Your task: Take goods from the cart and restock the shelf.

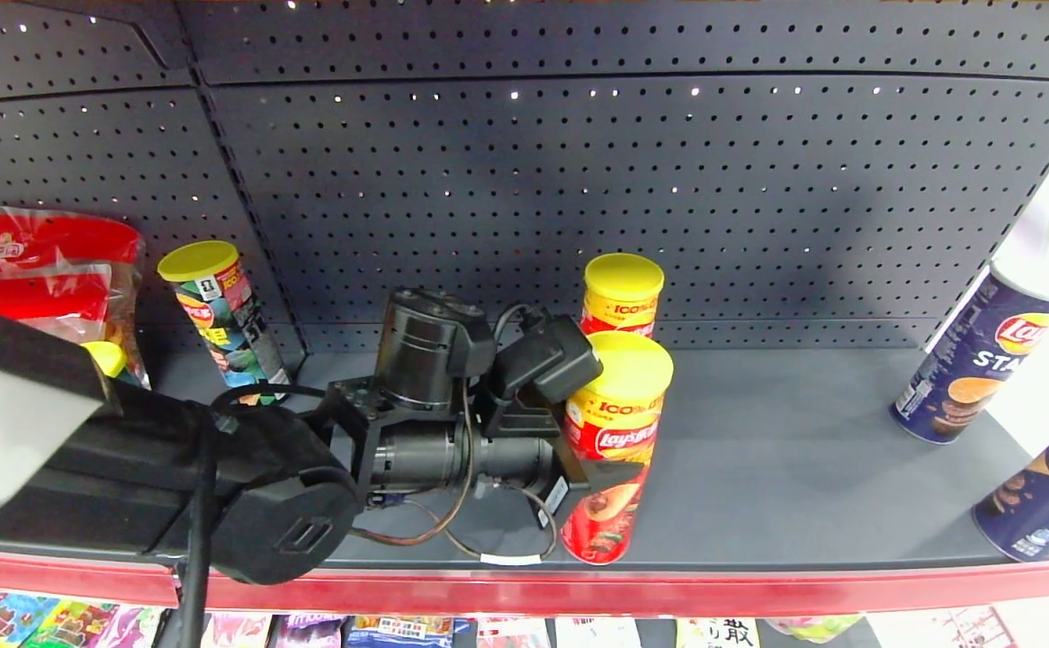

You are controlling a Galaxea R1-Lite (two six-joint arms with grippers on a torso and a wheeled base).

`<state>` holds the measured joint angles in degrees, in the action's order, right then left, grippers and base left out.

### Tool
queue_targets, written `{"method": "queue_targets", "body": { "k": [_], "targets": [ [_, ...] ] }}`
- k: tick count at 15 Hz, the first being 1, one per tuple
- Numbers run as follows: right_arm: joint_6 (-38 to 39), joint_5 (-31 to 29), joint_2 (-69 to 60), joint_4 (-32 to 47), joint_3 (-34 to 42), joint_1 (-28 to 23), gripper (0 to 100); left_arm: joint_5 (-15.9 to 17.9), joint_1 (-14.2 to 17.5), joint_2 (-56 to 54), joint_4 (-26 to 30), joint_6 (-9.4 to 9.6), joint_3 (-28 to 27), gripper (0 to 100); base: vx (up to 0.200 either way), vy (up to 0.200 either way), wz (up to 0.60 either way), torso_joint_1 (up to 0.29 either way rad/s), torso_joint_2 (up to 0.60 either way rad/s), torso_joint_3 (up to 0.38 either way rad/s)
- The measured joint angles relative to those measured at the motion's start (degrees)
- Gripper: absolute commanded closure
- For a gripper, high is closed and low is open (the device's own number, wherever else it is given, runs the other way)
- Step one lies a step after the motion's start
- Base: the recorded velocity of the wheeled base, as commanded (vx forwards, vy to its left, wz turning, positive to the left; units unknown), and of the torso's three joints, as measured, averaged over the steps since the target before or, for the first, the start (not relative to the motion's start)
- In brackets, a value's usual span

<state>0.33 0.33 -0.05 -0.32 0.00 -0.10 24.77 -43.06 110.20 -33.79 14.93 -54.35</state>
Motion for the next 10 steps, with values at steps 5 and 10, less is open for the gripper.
{"method": "queue_targets", "body": {
  "k": [5, 10],
  "targets": [
    [0.0, 0.0, 0.0, 0.0, 0.0, 0.0, 0, 7.2, 0.3, 0.0, 0.2, 0.04, 0.2, 100, 0.000, 0.000, 0.00, 0.000, 0.00, 0.000],
    [0.0, 0.0, 0.0, 0.0, 0.0, 0.0, 0, 13.6, 2.3, 0.2, 0.1, 1.40, -0.1, 100, 0.000, 0.000, 0.00, 0.000, 0.00, 0.000]
  ]
}}
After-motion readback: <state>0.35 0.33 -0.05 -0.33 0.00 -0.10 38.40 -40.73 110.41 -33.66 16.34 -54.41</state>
